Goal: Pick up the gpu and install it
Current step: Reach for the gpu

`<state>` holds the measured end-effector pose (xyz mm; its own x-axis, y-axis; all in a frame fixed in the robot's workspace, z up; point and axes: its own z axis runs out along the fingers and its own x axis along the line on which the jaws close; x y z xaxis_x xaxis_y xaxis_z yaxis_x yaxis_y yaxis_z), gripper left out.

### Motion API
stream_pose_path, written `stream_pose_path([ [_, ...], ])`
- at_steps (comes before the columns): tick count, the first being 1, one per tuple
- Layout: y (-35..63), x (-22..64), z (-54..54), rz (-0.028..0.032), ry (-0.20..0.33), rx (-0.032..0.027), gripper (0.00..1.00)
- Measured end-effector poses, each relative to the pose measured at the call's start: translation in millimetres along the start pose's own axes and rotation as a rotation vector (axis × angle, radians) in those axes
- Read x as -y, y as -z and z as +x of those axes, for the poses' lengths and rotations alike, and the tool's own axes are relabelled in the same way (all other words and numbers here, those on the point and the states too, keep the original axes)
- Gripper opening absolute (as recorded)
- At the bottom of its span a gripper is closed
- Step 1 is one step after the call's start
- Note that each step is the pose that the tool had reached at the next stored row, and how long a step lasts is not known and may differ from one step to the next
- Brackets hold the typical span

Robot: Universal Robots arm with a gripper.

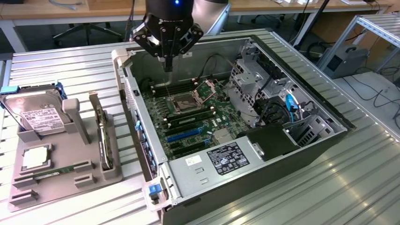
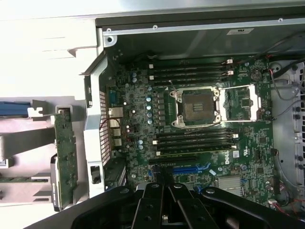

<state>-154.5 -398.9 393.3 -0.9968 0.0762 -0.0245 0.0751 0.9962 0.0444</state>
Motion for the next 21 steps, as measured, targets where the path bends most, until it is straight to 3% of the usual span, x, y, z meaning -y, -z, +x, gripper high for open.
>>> stream_pose_path([
  [21, 0.2, 0.5, 7.0, 0.0001, 0.0, -0.0001, 0.11],
])
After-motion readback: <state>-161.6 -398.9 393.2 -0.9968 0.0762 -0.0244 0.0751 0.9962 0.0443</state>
